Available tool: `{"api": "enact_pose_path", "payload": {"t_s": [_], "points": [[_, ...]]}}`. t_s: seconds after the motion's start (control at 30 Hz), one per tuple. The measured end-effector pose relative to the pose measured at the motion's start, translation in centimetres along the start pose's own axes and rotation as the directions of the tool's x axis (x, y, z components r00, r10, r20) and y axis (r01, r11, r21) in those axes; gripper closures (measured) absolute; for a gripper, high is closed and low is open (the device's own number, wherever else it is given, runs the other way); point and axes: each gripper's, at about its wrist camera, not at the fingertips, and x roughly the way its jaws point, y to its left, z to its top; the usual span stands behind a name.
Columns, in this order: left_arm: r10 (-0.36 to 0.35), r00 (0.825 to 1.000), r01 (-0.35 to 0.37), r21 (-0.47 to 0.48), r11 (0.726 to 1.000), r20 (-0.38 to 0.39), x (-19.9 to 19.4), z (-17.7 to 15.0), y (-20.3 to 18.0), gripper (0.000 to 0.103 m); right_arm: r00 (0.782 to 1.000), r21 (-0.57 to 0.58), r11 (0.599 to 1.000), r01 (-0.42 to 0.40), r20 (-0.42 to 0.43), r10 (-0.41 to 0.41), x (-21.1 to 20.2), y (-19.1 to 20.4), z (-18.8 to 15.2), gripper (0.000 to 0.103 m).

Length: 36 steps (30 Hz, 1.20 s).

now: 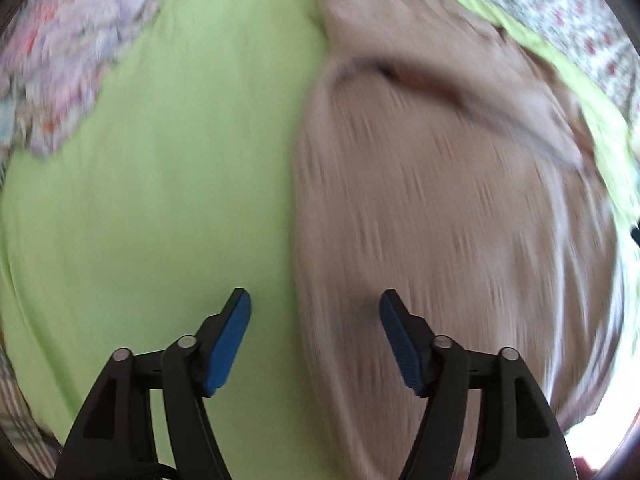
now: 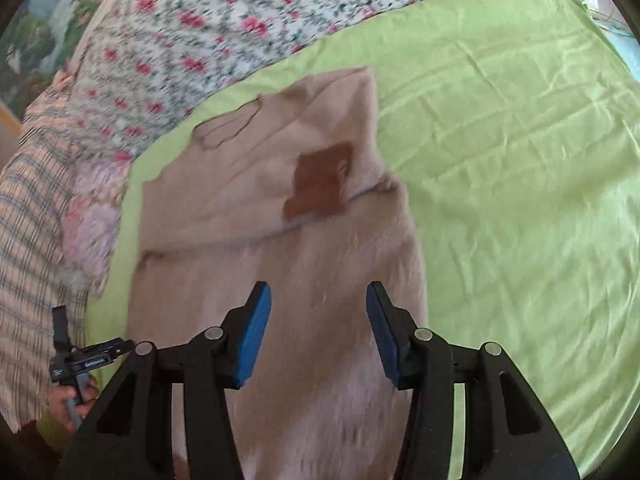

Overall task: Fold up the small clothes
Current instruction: 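Grasp the ribbed hem of the sweater with both grippers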

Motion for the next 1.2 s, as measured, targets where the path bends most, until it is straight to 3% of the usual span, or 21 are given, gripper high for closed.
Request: {"api": "enact_pose_path", "payload": {"t_s": [0.07, 0.17, 0.3, 0.4, 0.53, 0.63, 0.67, 0.7, 0.73, 0.87, 0.97, 1.03, 1.1, 1.2], "points": [[-0.025, 0.999, 0.026, 0.028, 0.999, -0.041, -0.2, -3.8, -0.7, 0.035, 0.999, -0.014, 1.000, -0.026, -0.040, 0.026, -1.0, 0.3, -2.0, 0.052], [-0.036, 0.999, 0.040, 0.119, 0.992, -0.036, -1.2, -8.6, -1.8, 0.035, 0.994, -0.016, 0.999, -0.047, -0.103, 0.045, -2.4, -0.1, -5.1, 0.052], [-0.105, 0.994, 0.109, 0.174, 0.979, -0.033, -2.5, -12.9, -2.0, 0.044, 0.988, 0.029, 0.999, -0.046, -0.149, 0.049, -4.4, -2.0, -9.1, 0.051], [-0.152, 0.988, 0.155, 0.138, 0.978, -0.031, -2.7, -13.6, -0.7, 0.045, 0.975, 0.095, 0.992, -0.077, -0.203, 0.095, -4.6, -3.3, -11.4, 0.051], [-0.204, 0.979, 0.205, 0.063, 0.977, -0.024, -2.6, -12.8, 0.9, 0.049, 0.954, 0.099, 0.984, -0.151, -0.246, 0.171, -3.3, -2.8, -14.1, 0.051], [-0.210, 0.977, 0.211, 0.071, 0.975, -0.021, -2.5, -12.1, 1.3, 0.062, 0.957, 0.105, 0.977, -0.184, -0.206, 0.203, -2.5, -2.0, -15.2, 0.051], [-0.212, 0.977, 0.214, 0.082, 0.973, -0.023, -2.5, -11.3, 1.8, 0.073, 0.958, 0.116, 0.974, -0.195, -0.189, 0.214, -2.3, -1.9, -15.3, 0.052], [-0.224, 0.974, 0.226, 0.093, 0.970, -0.028, -2.3, -10.8, 1.6, 0.092, 0.960, 0.124, 0.973, -0.196, -0.179, 0.216, -2.2, -2.0, -15.4, 0.066], [-0.248, 0.968, 0.251, 0.104, 0.962, -0.040, -2.3, -10.4, 1.4, 0.096, 0.960, 0.135, 0.972, -0.191, -0.183, 0.214, -2.2, -2.1, -15.6, 0.095], [-0.259, 0.966, 0.259, 0.134, 0.956, -0.018, -3.4, -10.5, 1.5, 0.097, 0.957, 0.153, 0.962, -0.225, -0.150, 0.248, -3.9, -3.1, -16.1, 0.094], [-0.273, 0.961, 0.277, 0.114, 0.954, -0.045, -2.8, -10.8, 1.8, 0.095, 0.951, 0.172, 0.953, -0.248, -0.145, 0.274, -4.1, -3.5, -16.0, 0.094], [-0.282, 0.957, 0.289, 0.106, 0.952, -0.076, -2.1, -10.8, 1.8, 0.089, 0.953, 0.163, 0.965, -0.204, -0.193, 0.234, -3.4, -3.3, -15.9, 0.085], [-0.296, 0.951, 0.305, 0.106, 0.947, -0.091, -1.8, -10.6, 1.6, 0.078, 0.940, 0.169, 0.962, -0.214, -0.231, 0.250, -2.6, -3.1, -16.1, 0.078], [-0.298, 0.949, 0.310, 0.147, 0.939, -0.099, -1.9, -10.8, 0.7, 0.072, 0.942, 0.139, 0.965, -0.224, -0.224, 0.251, -2.7, -3.0, -16.3, 0.076]]}}
